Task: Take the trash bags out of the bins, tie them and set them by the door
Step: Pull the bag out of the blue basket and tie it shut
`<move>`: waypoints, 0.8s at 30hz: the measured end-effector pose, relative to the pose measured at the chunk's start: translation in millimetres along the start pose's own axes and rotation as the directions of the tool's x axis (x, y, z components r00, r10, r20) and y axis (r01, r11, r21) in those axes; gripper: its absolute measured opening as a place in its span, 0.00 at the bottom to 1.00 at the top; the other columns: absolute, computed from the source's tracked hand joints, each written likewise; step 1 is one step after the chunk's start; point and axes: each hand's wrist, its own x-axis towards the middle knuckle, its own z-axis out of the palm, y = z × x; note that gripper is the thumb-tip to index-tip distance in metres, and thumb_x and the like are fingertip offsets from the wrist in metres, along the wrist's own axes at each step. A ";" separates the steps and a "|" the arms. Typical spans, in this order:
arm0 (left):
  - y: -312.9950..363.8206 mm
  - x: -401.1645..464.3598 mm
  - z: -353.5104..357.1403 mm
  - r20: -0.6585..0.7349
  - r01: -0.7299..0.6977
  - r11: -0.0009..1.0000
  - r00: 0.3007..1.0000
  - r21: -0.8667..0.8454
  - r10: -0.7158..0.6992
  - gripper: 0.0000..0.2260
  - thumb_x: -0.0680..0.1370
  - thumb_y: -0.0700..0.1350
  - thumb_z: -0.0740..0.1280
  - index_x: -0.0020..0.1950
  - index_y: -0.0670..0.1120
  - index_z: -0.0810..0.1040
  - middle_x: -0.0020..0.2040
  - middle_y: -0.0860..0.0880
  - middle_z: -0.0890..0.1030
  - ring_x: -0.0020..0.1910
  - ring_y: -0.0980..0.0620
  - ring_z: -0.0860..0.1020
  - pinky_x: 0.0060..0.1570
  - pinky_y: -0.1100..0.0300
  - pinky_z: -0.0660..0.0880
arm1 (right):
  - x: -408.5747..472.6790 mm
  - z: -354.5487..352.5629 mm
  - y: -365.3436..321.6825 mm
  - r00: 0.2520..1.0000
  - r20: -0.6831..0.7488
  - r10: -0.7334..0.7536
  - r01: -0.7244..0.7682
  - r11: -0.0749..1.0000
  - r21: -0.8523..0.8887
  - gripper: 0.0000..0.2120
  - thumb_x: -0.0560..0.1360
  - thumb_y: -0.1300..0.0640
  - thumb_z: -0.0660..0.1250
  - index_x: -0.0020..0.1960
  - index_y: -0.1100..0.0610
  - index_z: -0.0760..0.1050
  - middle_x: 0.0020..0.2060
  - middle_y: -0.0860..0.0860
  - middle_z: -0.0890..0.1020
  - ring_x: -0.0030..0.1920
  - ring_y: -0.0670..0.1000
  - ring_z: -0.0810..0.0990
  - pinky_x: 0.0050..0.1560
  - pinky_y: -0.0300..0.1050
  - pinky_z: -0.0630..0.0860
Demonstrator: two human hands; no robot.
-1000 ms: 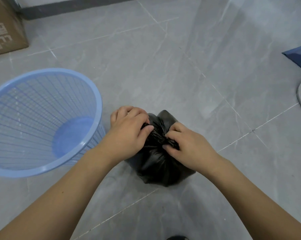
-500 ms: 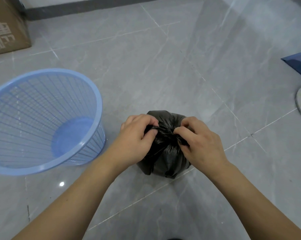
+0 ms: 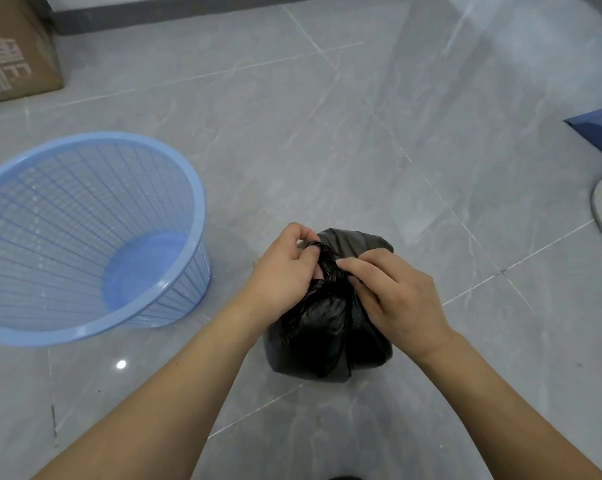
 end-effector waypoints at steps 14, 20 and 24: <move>-23.1 -17.7 13.5 -0.085 -0.271 0.684 0.895 0.677 0.438 0.07 0.74 0.55 0.66 0.49 0.57 0.79 0.57 0.59 0.74 0.60 0.53 0.67 0.62 0.52 0.54 | 19.8 -6.6 -4.4 0.696 0.502 0.513 -0.694 0.662 0.283 0.05 0.77 0.56 0.67 0.48 0.46 0.78 0.50 0.43 0.68 0.49 0.39 0.72 0.52 0.34 0.70; -23.5 -14.9 9.2 -0.056 -0.292 0.576 0.858 0.763 0.510 0.04 0.72 0.52 0.67 0.44 0.56 0.80 0.52 0.57 0.77 0.56 0.50 0.72 0.63 0.45 0.57 | 32.0 -14.5 -6.9 0.443 0.771 0.458 -0.872 0.419 0.252 0.04 0.76 0.56 0.67 0.44 0.49 0.79 0.51 0.47 0.71 0.54 0.45 0.72 0.51 0.36 0.65; -25.2 -16.5 9.9 -0.035 -0.312 0.586 0.863 0.748 0.504 0.04 0.73 0.52 0.66 0.44 0.56 0.80 0.53 0.58 0.76 0.57 0.51 0.71 0.63 0.44 0.57 | 37.9 -18.3 -5.2 0.392 0.824 0.409 -0.891 0.391 0.230 0.10 0.76 0.57 0.65 0.37 0.51 0.78 0.43 0.45 0.68 0.42 0.42 0.69 0.41 0.37 0.62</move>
